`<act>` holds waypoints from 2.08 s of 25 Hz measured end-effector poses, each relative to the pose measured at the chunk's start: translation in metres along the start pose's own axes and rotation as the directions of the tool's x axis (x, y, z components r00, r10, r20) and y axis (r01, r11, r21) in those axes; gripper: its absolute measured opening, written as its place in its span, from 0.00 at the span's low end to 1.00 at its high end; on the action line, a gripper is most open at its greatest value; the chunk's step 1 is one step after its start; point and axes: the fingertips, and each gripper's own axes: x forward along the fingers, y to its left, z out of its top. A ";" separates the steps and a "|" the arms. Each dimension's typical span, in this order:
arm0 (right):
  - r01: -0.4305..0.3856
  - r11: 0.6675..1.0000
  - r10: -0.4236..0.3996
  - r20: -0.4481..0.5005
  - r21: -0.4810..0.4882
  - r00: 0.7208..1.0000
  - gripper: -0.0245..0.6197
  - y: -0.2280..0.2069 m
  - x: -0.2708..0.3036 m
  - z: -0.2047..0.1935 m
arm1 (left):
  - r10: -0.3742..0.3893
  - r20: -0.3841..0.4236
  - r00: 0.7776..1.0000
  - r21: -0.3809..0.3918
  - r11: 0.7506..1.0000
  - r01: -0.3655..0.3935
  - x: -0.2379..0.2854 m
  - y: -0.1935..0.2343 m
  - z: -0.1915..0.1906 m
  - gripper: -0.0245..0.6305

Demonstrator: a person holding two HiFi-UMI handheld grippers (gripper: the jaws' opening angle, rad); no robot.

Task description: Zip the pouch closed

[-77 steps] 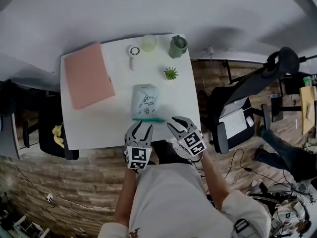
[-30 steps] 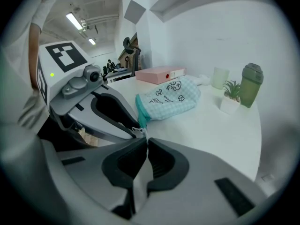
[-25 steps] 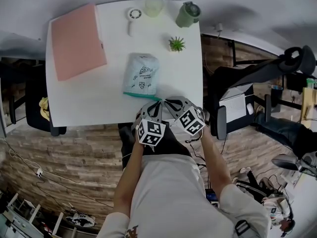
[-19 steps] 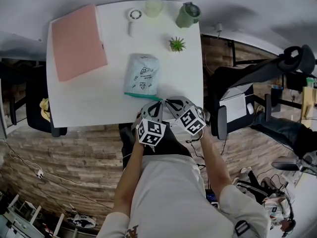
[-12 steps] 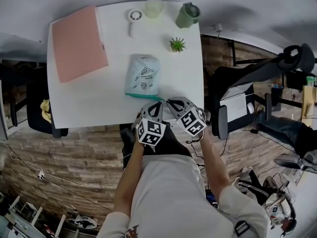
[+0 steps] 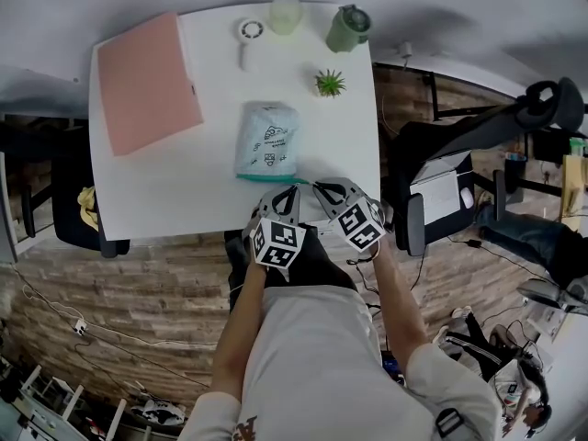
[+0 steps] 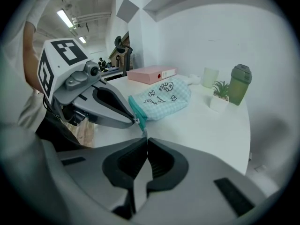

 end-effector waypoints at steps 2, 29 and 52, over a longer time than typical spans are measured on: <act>0.005 1.000 -0.005 0.004 0.001 1.000 0.04 -0.001 0.000 0.001 | 0.001 0.000 1.000 0.004 1.000 -0.001 -0.001 0.000 0.001 0.03; 0.084 0.995 -0.084 -0.018 0.050 0.996 0.04 -0.008 -0.007 -0.003 | 0.068 -0.009 0.998 -0.068 0.995 -0.068 -0.013 0.029 -0.008 0.03; 0.124 0.989 -0.121 -0.038 0.076 0.992 0.04 -0.016 -0.009 -0.009 | 0.114 -0.020 0.993 -0.089 0.989 -0.116 -0.029 0.057 -0.019 0.03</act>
